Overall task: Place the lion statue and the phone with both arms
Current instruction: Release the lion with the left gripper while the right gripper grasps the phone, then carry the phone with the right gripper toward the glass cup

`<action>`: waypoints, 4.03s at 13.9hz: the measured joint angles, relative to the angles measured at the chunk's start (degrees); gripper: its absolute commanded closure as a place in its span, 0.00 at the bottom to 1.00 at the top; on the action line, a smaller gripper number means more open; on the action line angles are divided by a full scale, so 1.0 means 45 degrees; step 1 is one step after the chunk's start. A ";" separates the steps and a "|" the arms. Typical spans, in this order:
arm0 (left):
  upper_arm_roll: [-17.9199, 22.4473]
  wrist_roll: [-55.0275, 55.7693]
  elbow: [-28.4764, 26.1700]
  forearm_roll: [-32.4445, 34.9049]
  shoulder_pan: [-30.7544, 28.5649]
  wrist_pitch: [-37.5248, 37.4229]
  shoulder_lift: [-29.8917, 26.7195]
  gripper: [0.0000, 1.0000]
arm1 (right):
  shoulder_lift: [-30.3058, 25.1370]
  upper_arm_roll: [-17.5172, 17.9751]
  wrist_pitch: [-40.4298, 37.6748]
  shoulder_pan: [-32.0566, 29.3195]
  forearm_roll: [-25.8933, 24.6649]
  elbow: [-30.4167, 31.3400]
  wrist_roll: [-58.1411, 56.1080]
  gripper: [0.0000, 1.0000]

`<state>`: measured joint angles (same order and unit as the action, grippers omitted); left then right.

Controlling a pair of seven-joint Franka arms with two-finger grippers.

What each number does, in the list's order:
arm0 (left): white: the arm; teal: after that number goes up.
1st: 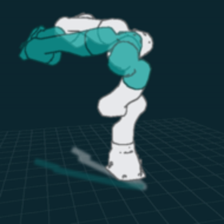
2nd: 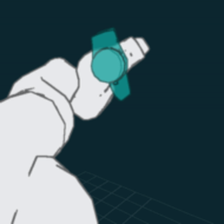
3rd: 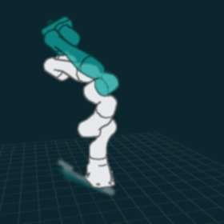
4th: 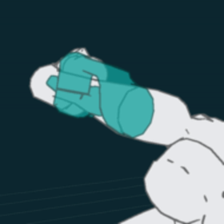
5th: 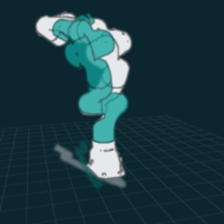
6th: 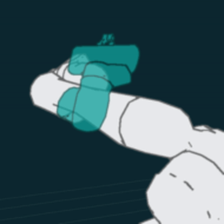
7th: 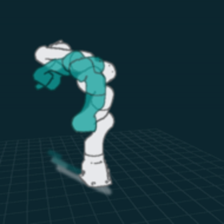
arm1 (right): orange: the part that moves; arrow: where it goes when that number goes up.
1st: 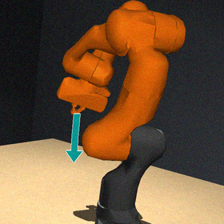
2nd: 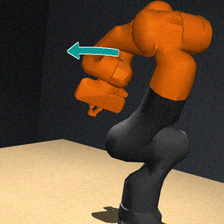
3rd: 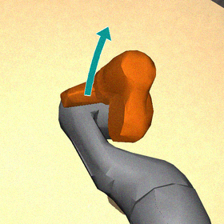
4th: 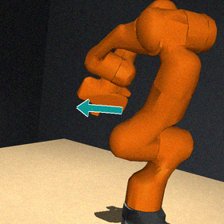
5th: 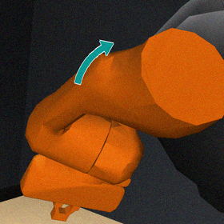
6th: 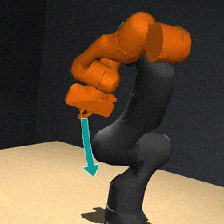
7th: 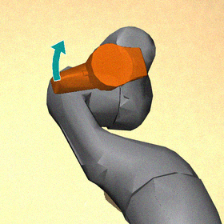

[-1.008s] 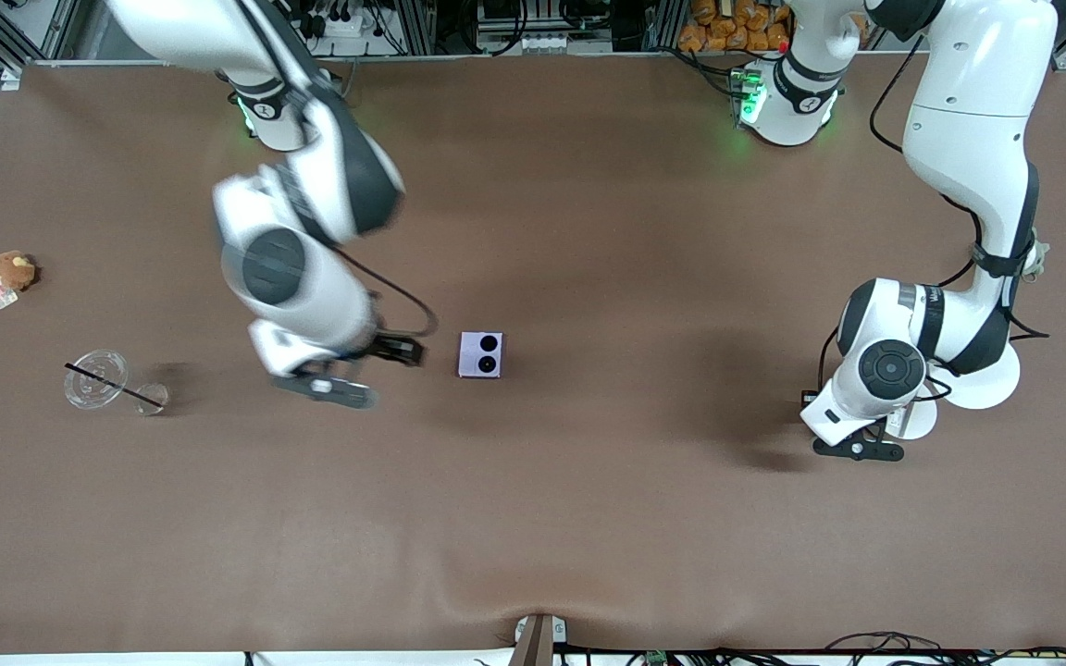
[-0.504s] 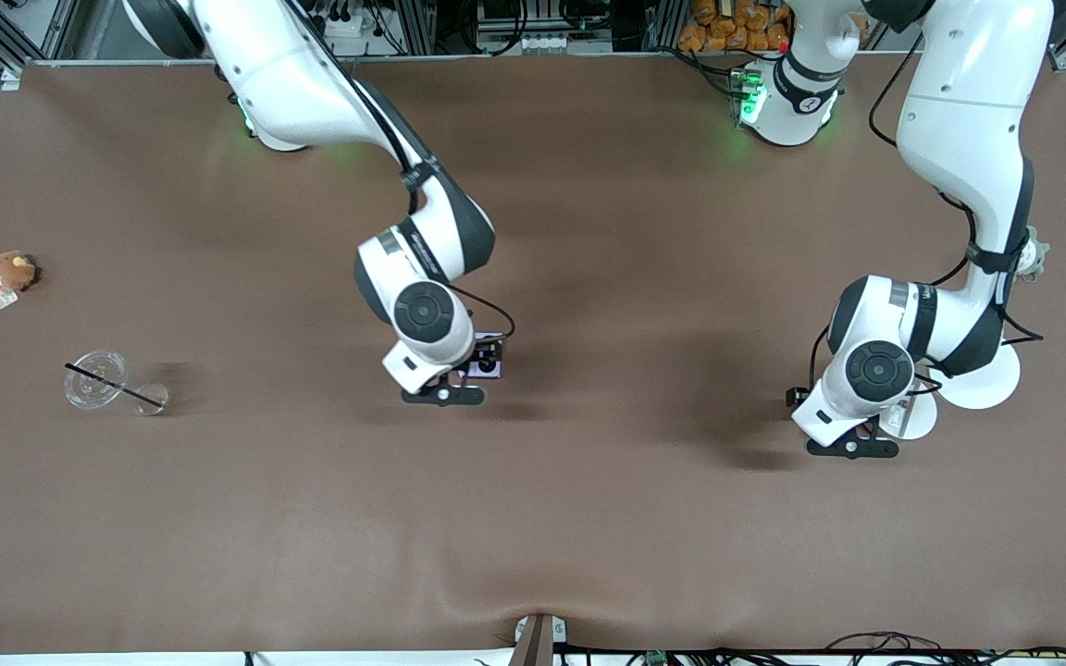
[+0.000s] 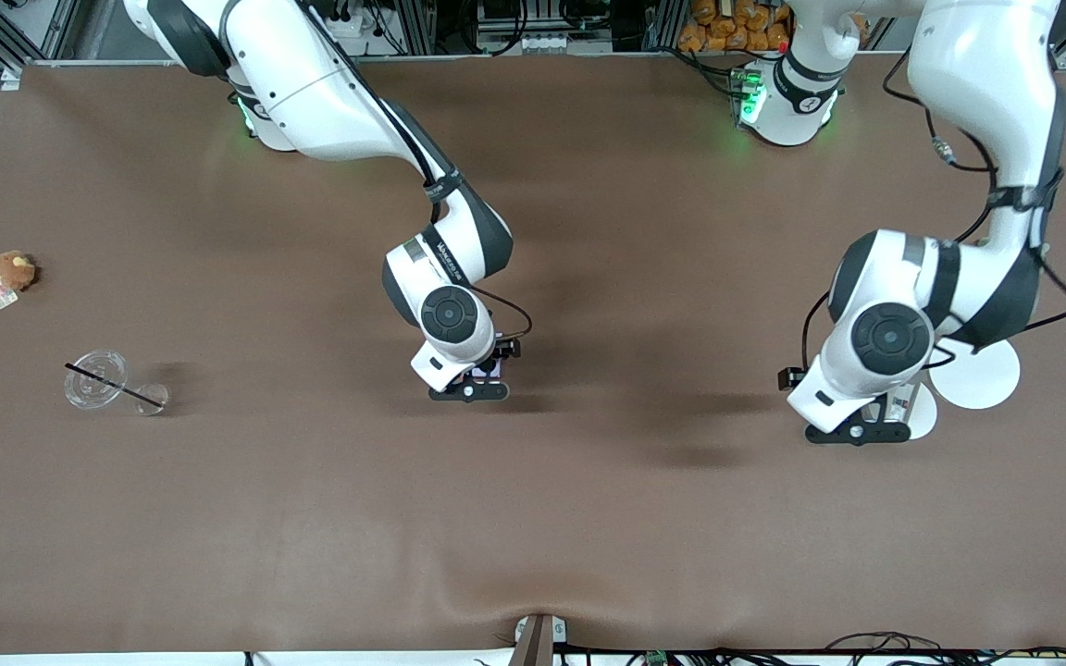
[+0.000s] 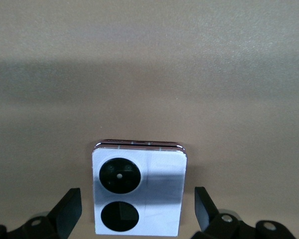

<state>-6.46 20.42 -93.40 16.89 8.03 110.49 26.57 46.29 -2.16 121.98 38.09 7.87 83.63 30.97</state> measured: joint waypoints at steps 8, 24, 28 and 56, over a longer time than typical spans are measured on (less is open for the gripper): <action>0.0011 -0.0164 0.1354 -0.1358 -0.0134 -0.1145 -0.1590 0.00 | 0.0239 -0.0013 0.0100 0.0000 -0.0002 0.0004 -0.0022 0.00; 0.0150 -0.1969 0.1862 -0.3558 -0.1101 -0.4631 -0.5182 0.00 | -0.0309 -0.0587 0.0293 -0.1037 0.0029 -0.0288 -0.0022 0.74; 0.0326 -0.1974 0.0015 -0.3570 -0.0897 -0.4733 -0.6797 0.00 | -0.1469 -0.0657 -0.0248 -0.3655 0.0025 -0.0276 -0.1743 0.70; 0.0418 -0.2666 -0.1204 -0.3612 -0.1242 -0.4593 -0.7876 0.00 | -0.0234 -0.0668 0.0307 -0.9074 -0.0751 0.1182 -0.8273 0.00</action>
<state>-4.58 8.42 -98.82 0.63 2.44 89.82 -8.87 45.23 -5.17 123.36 -2.74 4.49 88.95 -6.26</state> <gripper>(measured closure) 0.000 0.000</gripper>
